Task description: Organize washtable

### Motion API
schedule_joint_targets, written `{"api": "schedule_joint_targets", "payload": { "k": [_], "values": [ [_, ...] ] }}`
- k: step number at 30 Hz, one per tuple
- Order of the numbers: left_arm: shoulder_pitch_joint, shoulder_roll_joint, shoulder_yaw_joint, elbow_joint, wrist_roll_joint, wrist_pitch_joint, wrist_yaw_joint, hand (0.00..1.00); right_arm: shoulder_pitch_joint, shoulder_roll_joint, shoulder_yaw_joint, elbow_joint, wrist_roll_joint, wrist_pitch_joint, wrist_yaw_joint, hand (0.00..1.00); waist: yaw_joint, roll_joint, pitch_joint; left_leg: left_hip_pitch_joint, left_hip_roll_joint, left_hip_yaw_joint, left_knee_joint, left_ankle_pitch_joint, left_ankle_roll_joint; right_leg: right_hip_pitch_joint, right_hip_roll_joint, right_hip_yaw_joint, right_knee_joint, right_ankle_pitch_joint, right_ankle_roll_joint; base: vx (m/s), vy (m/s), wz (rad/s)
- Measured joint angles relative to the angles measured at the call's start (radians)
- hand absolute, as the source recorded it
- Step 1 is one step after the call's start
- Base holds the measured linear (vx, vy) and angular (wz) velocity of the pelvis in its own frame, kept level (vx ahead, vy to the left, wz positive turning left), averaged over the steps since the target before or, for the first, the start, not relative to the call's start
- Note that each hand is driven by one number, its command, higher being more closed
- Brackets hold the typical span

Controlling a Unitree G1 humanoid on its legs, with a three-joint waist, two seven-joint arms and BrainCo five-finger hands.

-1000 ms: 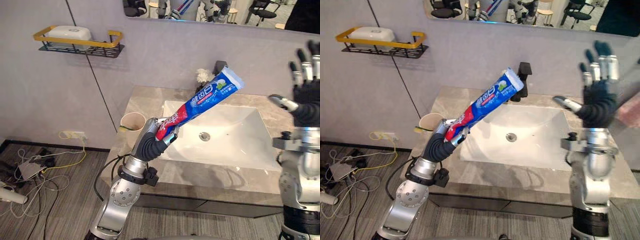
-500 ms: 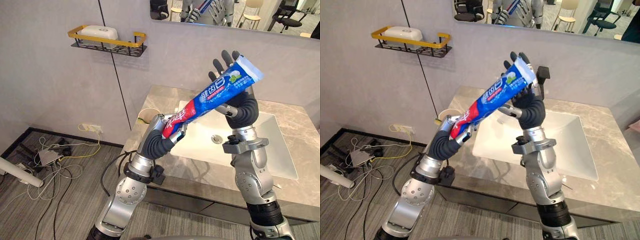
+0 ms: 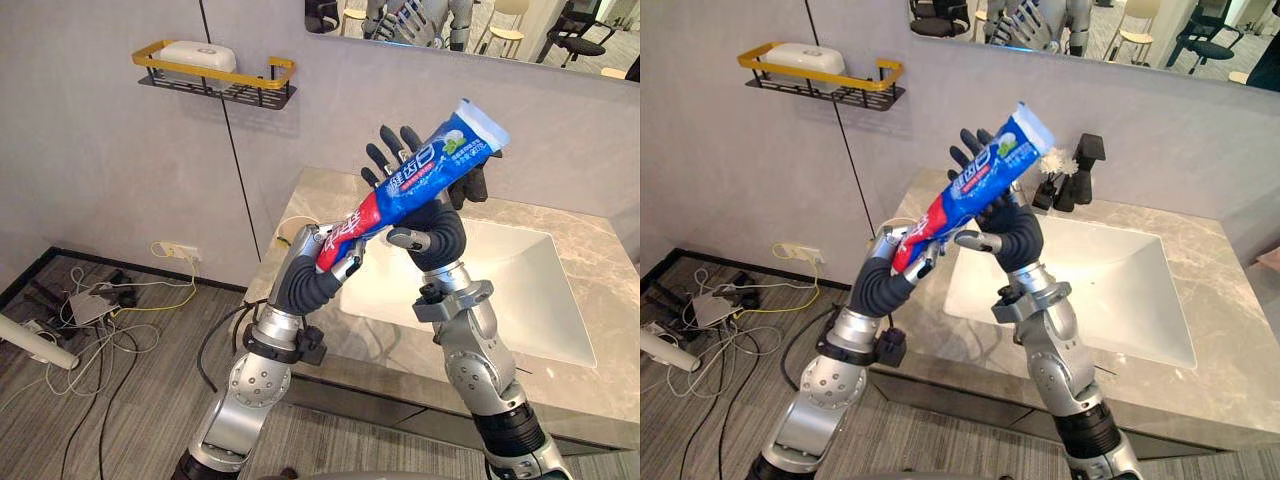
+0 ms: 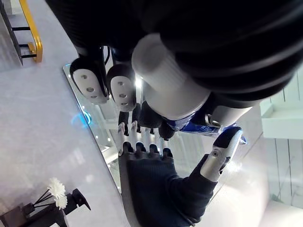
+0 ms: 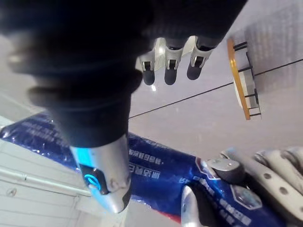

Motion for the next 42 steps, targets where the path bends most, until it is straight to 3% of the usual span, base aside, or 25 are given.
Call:
{"api": "schedule_joint_targets", "payload": {
  "k": [10, 11, 25, 37, 38, 42],
  "values": [
    [0.014, -0.006, -0.008, 0.041, -0.001, 0.003, 0.000, 1.00, -0.003, 0.039, 0.062, 0.002, 0.033, 0.015, -0.006, 0.00, 0.001, -0.006, 0.000, 0.005, -0.002, 0.001, -0.012, 0.004, 0.002, -0.001, -0.001, 0.001, 0.000, 0.000, 0.000, -0.01, -0.002, 0.00],
    [0.016, -0.006, -0.009, 0.052, -0.001, 0.005, 0.000, 1.00, -0.014, 0.043, 0.062, 0.003, 0.035, 0.015, -0.010, 1.00, 0.000, -0.006, 0.000, 0.005, -0.002, 0.001, -0.013, 0.004, 0.002, -0.001, -0.001, 0.001, -0.001, 0.000, 0.000, 0.00, 0.000, 0.00],
    [0.022, -0.033, -0.039, 0.089, -0.024, 0.011, 0.004, 1.00, -0.091, 0.053, 0.063, 0.037, 0.036, 0.012, -0.068, 1.00, 0.001, -0.011, 0.000, 0.006, -0.002, 0.001, -0.034, 0.012, 0.001, -0.006, 0.001, 0.000, -0.011, 0.000, 0.000, 0.00, 0.000, 0.00],
    [0.045, -0.060, -0.037, 0.099, -0.022, 0.009, 0.022, 1.00, -0.102, 0.074, 0.070, 0.044, 0.027, 0.019, -0.062, 1.00, 0.001, -0.012, 0.000, 0.006, -0.002, 0.004, -0.037, 0.012, 0.001, -0.009, 0.001, 0.002, -0.010, 0.000, 0.000, -0.01, -0.003, 0.00],
    [0.047, -0.060, -0.034, 0.097, -0.022, 0.009, 0.024, 0.00, -0.102, 0.074, 0.070, 0.044, 0.026, 0.019, -0.057, 1.00, 0.000, -0.012, 0.000, 0.006, -0.002, 0.004, -0.037, 0.012, 0.001, -0.009, 0.001, 0.002, -0.010, 0.000, 0.000, 0.00, 0.000, 0.00],
    [0.069, -0.055, -0.014, 0.080, -0.011, 0.008, 0.042, 0.00, -0.102, 0.076, 0.067, 0.047, 0.021, 0.019, -0.044, 1.00, -0.001, -0.011, 0.000, 0.014, -0.002, 0.004, -0.038, 0.012, 0.001, -0.001, 0.001, 0.002, -0.010, 0.000, 0.000, 0.00, 0.000, 0.00]
  ]
}}
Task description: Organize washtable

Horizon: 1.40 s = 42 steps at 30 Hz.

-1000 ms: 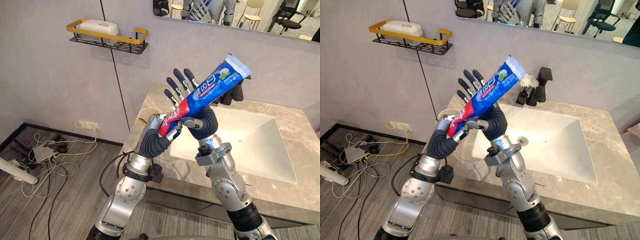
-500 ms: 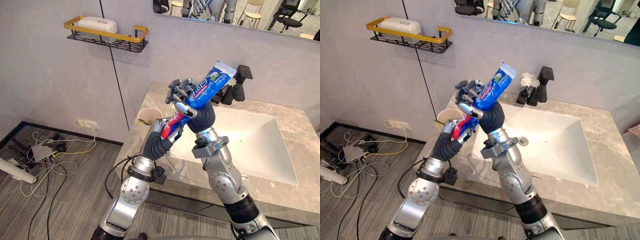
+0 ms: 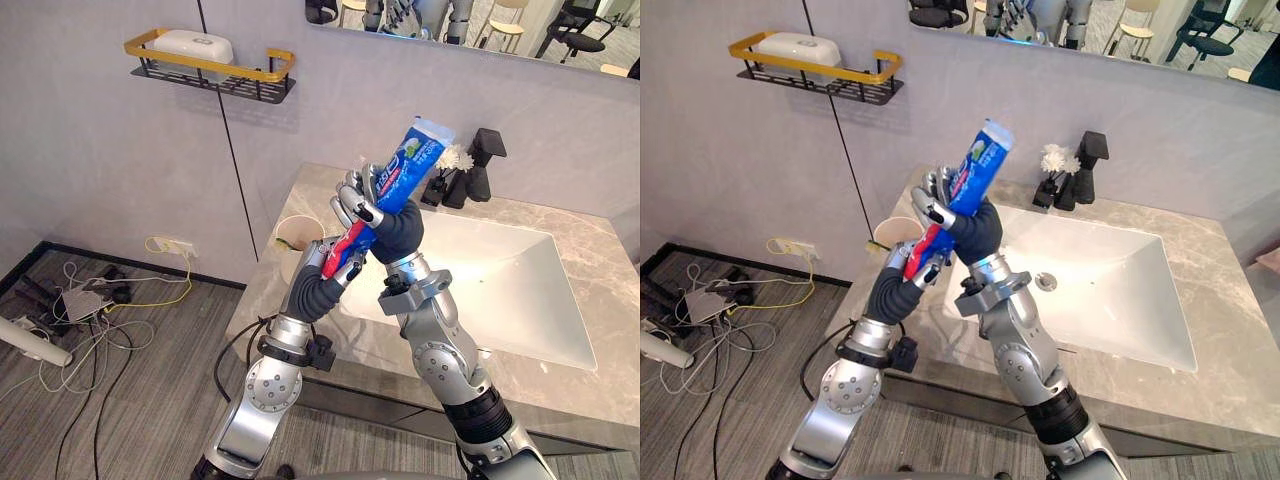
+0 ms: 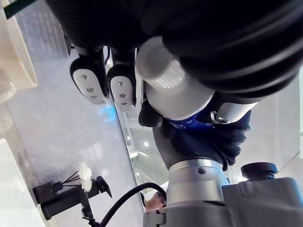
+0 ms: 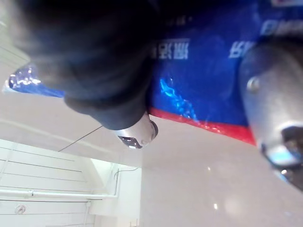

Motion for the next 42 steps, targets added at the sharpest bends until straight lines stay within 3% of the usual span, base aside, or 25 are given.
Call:
{"api": "schedule_joint_targets", "payload": {
  "k": [6, 9, 14, 18, 20, 24, 27, 35, 42],
  "values": [
    [0.041, 0.030, 0.034, -0.084, 0.020, 0.000, 0.034, 0.00, 0.003, 0.021, -0.010, -0.001, 0.001, -0.007, 0.003, 1.00, 0.000, 0.001, 0.001, 0.003, -0.001, -0.001, -0.001, 0.000, 0.000, 0.002, -0.001, -0.001, 0.000, 0.000, 0.000, -0.02, -0.007, 0.00],
    [0.054, 0.032, 0.099, -0.174, 0.032, -0.010, 0.086, 0.00, 0.018, 0.018, -0.039, 0.001, -0.007, -0.011, -0.002, 1.00, 0.001, 0.002, 0.001, 0.001, -0.003, -0.006, -0.001, 0.000, 0.000, 0.003, -0.003, -0.005, 0.000, -0.001, 0.001, 0.00, -0.002, 0.04],
    [0.065, 0.032, 0.252, -0.332, 0.029, -0.073, 0.168, 0.00, 0.057, -0.013, -0.163, 0.017, -0.019, -0.042, -0.032, 1.00, 0.006, 0.010, 0.007, 0.000, -0.011, -0.031, -0.001, 0.000, 0.000, 0.018, -0.009, -0.032, -0.001, -0.003, 0.004, 0.00, -0.003, 0.15],
    [0.122, 0.011, 0.373, -0.332, -0.007, -0.076, 0.191, 0.00, 0.057, -0.015, -0.179, 0.015, -0.036, -0.046, -0.032, 1.00, 0.005, 0.013, 0.012, -0.001, -0.010, -0.033, -0.001, 0.000, 0.000, 0.018, -0.008, -0.034, -0.002, -0.003, 0.004, 0.00, 0.000, 0.00],
    [0.155, -0.033, 0.501, -0.313, -0.075, -0.077, 0.207, 0.00, 0.057, -0.016, -0.219, 0.014, -0.036, -0.046, -0.038, 1.00, 0.013, 0.015, 0.018, -0.003, -0.010, -0.035, -0.001, 0.000, 0.000, 0.018, -0.008, -0.038, -0.002, -0.003, 0.004, -0.03, -0.021, 0.04],
    [0.180, -0.090, 0.679, -0.137, -0.168, -0.071, 0.224, 0.00, 0.057, -0.017, -0.312, 0.014, -0.037, -0.047, -0.050, 1.00, 0.032, 0.014, 0.021, -0.009, -0.012, -0.052, -0.001, 0.000, 0.000, 0.019, -0.008, -0.056, -0.002, -0.004, 0.004, -0.02, -0.018, 0.10],
    [0.204, -0.113, 0.733, 0.005, -0.235, -0.062, 0.218, 0.00, 0.057, -0.030, -0.344, 0.014, -0.036, -0.050, -0.052, 1.00, 0.049, 0.010, 0.024, -0.013, -0.012, -0.055, -0.001, 0.000, 0.000, 0.017, -0.008, -0.059, -0.002, -0.004, 0.004, -0.01, -0.010, 0.06],
    [0.211, -0.123, 0.755, 0.483, -0.327, -0.016, 0.153, 0.00, 0.004, -0.077, -0.380, 0.014, -0.036, -0.056, -0.071, 1.00, 0.055, -0.006, 0.032, -0.024, -0.013, -0.069, -0.001, -0.001, 0.001, 0.015, -0.009, -0.084, -0.002, -0.004, 0.004, 0.00, -0.012, 0.06],
    [0.207, -0.123, 0.747, 0.859, -0.357, 0.018, 0.086, 0.00, -0.088, -0.103, -0.380, 0.014, -0.039, -0.094, -0.091, 1.00, 0.056, -0.017, 0.034, -0.041, -0.011, -0.072, 0.002, -0.001, 0.001, 0.000, -0.007, -0.088, -0.002, -0.004, 0.004, 0.00, -0.008, 0.01]
  ]
}}
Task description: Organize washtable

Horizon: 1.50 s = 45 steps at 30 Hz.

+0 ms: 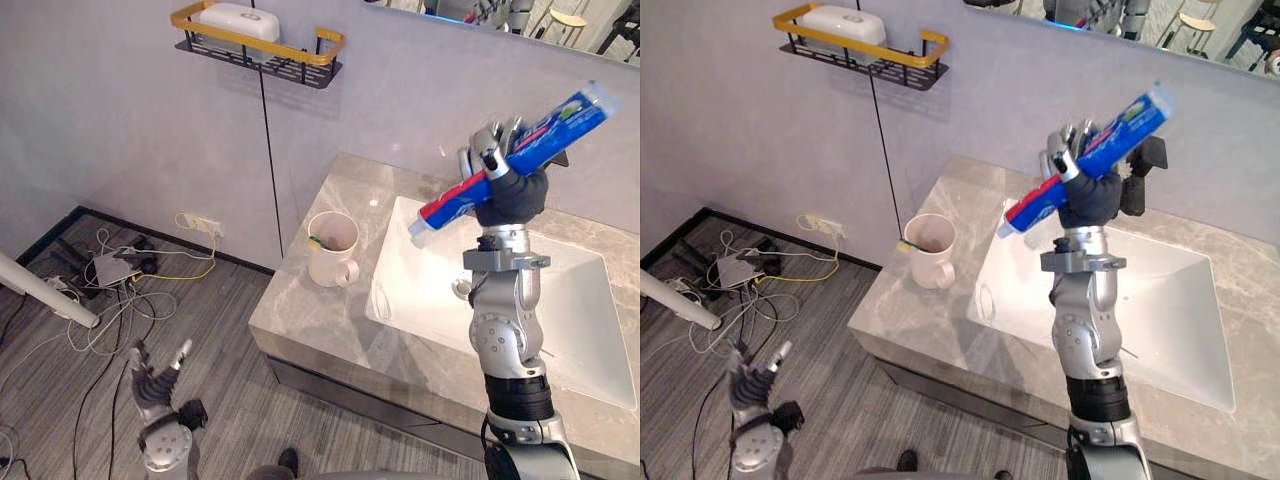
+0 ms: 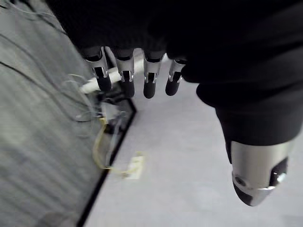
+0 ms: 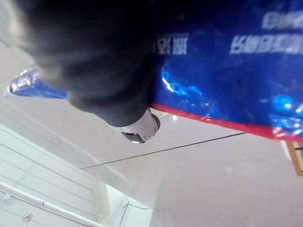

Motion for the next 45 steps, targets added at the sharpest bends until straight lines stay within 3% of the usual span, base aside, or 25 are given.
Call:
{"api": "schedule_joint_targets", "payload": {
  "k": [5, 11, 19, 26, 32, 45],
  "values": [
    [-0.004, 0.003, -0.018, 0.135, -0.008, 0.017, -0.025, 0.00, -0.026, 0.004, 0.042, 0.001, -0.035, -0.022, -0.019, 1.00, 0.001, -0.014, 0.007, -0.004, -0.001, -0.004, 0.003, 0.000, 0.000, 0.000, -0.001, -0.009, 0.001, 0.000, 0.000, -0.01, -0.009, 0.02],
    [-0.028, 0.019, -0.114, 0.276, 0.000, 0.032, -0.059, 0.00, -0.095, 0.016, 0.127, 0.050, -0.081, -0.026, -0.023, 1.00, 0.014, -0.015, 0.007, -0.013, 0.001, -0.008, 0.017, 0.000, 0.000, 0.001, 0.001, -0.016, 0.001, 0.000, 0.000, -0.02, -0.012, 0.02],
    [-0.070, 0.058, -0.154, 0.329, 0.016, 0.035, -0.087, 0.00, -0.171, 0.025, 0.211, 0.133, -0.162, -0.020, -0.044, 1.00, 0.053, -0.020, 0.010, -0.027, 0.001, -0.013, 0.036, 0.000, -0.001, -0.001, 0.002, -0.020, 0.001, 0.000, 0.000, -0.04, -0.013, 0.02],
    [-0.066, 0.096, -0.164, 0.382, 0.034, 0.038, -0.089, 0.00, -0.257, 0.025, 0.236, 0.210, -0.240, -0.014, -0.060, 1.00, 0.056, -0.039, 0.026, -0.047, -0.002, -0.033, 0.042, 0.003, -0.004, -0.007, 0.001, -0.040, 0.001, 0.000, 0.000, -0.01, -0.005, 0.07],
    [-0.066, 0.098, -0.167, 0.387, 0.043, 0.039, -0.089, 0.00, -0.263, 0.019, 0.247, 0.250, -0.302, 0.009, -0.068, 1.00, 0.068, -0.039, 0.029, -0.050, -0.002, -0.043, 0.043, 0.003, -0.004, -0.003, 0.002, -0.051, 0.001, 0.000, 0.000, 0.03, -0.002, 0.07],
    [-0.067, 0.109, -0.192, 0.387, 0.052, 0.036, -0.089, 0.00, -0.294, -0.003, 0.247, 0.296, -0.379, 0.015, -0.088, 1.00, 0.077, -0.036, 0.058, -0.051, -0.002, -0.045, 0.047, 0.003, -0.005, -0.001, 0.002, -0.053, 0.001, 0.000, 0.000, 0.00, 0.000, 0.00]
  ]
}}
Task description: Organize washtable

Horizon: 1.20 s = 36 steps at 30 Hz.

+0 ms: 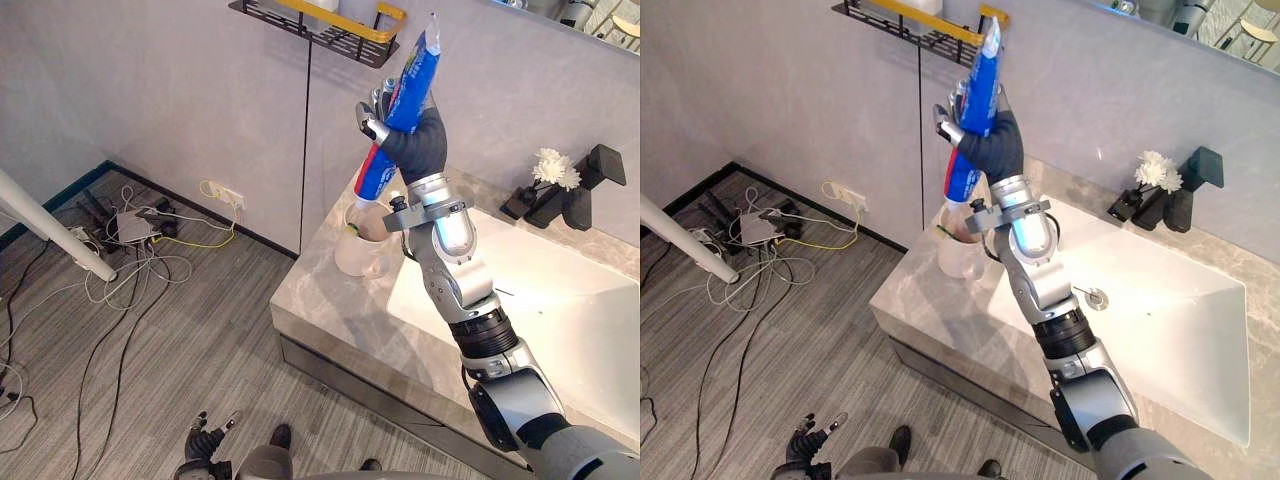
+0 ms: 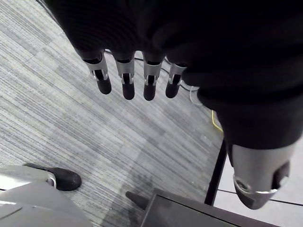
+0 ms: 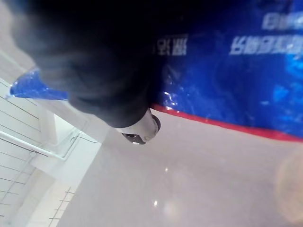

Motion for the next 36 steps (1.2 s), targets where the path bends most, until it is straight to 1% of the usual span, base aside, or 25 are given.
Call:
{"api": "schedule_joint_targets", "payload": {
  "k": [8, 15, 21, 27, 30, 36],
  "values": [
    [-0.001, 0.000, -0.002, 0.001, 0.000, 0.000, 0.000, 0.00, 0.004, -0.012, 0.002, 0.000, -0.011, 0.003, 0.004, 1.00, -0.002, 0.005, 0.020, -0.005, 0.000, 0.000, 0.008, 0.000, 0.000, -0.001, 0.000, 0.000, 0.001, 0.000, 0.000, 0.00, 0.000, 0.00],
    [0.001, 0.000, -0.003, 0.002, 0.000, 0.000, 0.000, 0.00, 0.076, -0.012, 0.010, 0.000, -0.013, 0.014, 0.009, 1.00, -0.001, 0.006, 0.020, -0.008, -0.001, 0.001, 0.013, 0.000, 0.000, -0.003, -0.001, 0.000, 0.001, 0.000, 0.000, 0.00, 0.000, 0.00],
    [0.002, 0.001, -0.004, 0.013, 0.000, 0.000, 0.000, 0.00, 0.097, -0.012, 0.010, 0.028, -0.013, 0.016, 0.023, 1.00, -0.003, 0.007, 0.021, -0.008, -0.001, 0.002, 0.014, 0.000, 0.000, -0.003, -0.001, 0.001, 0.002, 0.000, 0.000, 0.00, 0.000, 0.00],
    [0.002, 0.002, -0.007, 0.016, 0.000, 0.000, -0.001, 0.00, 0.143, -0.012, 0.010, 0.028, -0.042, 0.018, 0.025, 1.00, -0.005, 0.007, 0.021, -0.010, -0.001, 0.002, 0.014, 0.000, 0.000, -0.006, -0.001, 0.002, 0.002, 0.000, 0.000, 0.00, 0.000, 0.00],
    [0.002, 0.006, -0.015, 0.016, 0.000, 0.000, -0.001, 0.00, 0.152, -0.011, 0.010, 0.030, -0.044, 0.036, 0.025, 1.00, -0.008, 0.008, 0.021, -0.012, -0.002, 0.002, 0.015, 0.000, 0.000, -0.008, -0.002, 0.003, 0.003, 0.000, 0.000, 0.00, 0.000, 0.00],
    [0.001, 0.009, -0.028, 0.016, 0.000, 0.000, -0.001, 0.00, 0.173, -0.003, 0.009, 0.031, -0.045, 0.036, 0.025, 1.00, -0.009, 0.014, 0.023, -0.016, -0.002, 0.002, 0.018, 0.000, 0.000, -0.013, -0.003, 0.002, 0.010, 0.000, 0.000, 0.00, 0.000, 0.00]
  ]
}}
